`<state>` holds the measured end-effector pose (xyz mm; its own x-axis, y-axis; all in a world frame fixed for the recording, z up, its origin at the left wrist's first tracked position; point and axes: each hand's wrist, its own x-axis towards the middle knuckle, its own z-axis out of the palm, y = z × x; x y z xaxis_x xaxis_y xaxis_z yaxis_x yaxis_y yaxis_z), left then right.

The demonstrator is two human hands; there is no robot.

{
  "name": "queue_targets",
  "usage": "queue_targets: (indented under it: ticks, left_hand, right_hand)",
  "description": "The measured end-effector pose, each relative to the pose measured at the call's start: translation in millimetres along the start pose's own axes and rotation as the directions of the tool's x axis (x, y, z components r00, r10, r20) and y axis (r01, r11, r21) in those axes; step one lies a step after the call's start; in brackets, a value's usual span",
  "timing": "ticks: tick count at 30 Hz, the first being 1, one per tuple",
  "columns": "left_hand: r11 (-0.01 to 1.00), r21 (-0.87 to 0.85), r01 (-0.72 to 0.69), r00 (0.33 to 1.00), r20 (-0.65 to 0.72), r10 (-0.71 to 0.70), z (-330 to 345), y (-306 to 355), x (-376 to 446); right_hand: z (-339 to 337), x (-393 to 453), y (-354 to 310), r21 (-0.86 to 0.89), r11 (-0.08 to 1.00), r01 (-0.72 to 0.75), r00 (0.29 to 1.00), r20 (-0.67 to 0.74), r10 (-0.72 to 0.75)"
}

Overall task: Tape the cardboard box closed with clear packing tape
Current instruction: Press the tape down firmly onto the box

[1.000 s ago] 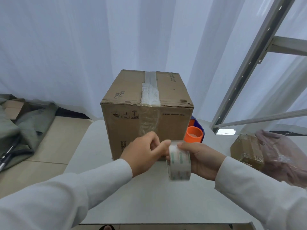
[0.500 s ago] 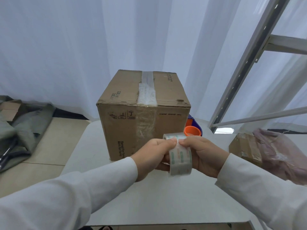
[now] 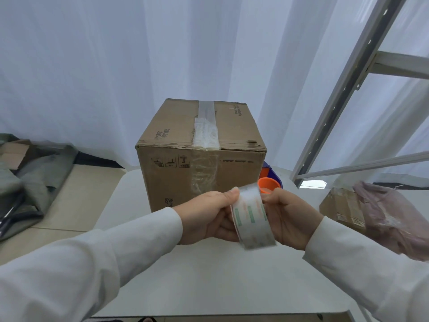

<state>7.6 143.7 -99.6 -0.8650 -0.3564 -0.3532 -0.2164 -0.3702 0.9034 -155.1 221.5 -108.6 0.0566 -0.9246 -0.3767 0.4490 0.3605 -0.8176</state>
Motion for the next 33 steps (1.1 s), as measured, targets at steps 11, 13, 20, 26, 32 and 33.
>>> queue_targets:
  ticks: [11, 13, 20, 26, 32, 33]
  left_hand:
    - [0.992, 0.108, -0.057, 0.998, 0.038, 0.053, 1.0, -7.9, 13.0]
    - [0.933, 0.335, -0.128, 0.988, -0.039, 0.149, -3.1, -13.8, 14.1]
    - [0.1, 0.995, 0.021, 0.913, -0.059, 0.403, -42.8, -27.5, -0.7]
    - [-0.155, 0.987, 0.045, 0.377, 0.127, 0.917, -61.8, 3.9, -7.6]
    - [-0.156, 0.937, 0.311, 0.426, 0.009, 0.905, -87.6, 20.5, -2.6]
    - [-0.14, 0.932, 0.335, 0.458, -0.031, 0.888, -91.1, 19.1, -0.7]
  right_hand:
    - [-12.1, -0.4, -10.3, 0.072, 0.992, 0.106, 0.994, 0.03, -0.109]
    - [-24.5, 1.4, -12.3, 0.134, 0.984, 0.118, 0.991, -0.075, -0.109]
    - [-71.7, 25.5, -7.1, -0.17, 0.973, -0.154, 0.855, -0.516, 0.045]
    - [-100.1, 34.1, 30.4, -0.833, 0.151, -0.532, 0.756, -0.548, -0.359]
    - [-82.9, 40.5, 24.6, -0.831, -0.011, -0.556, 0.804, -0.535, -0.258]
    - [-73.4, 36.6, 16.1, -0.844, 0.038, -0.536, 0.794, -0.518, -0.319]
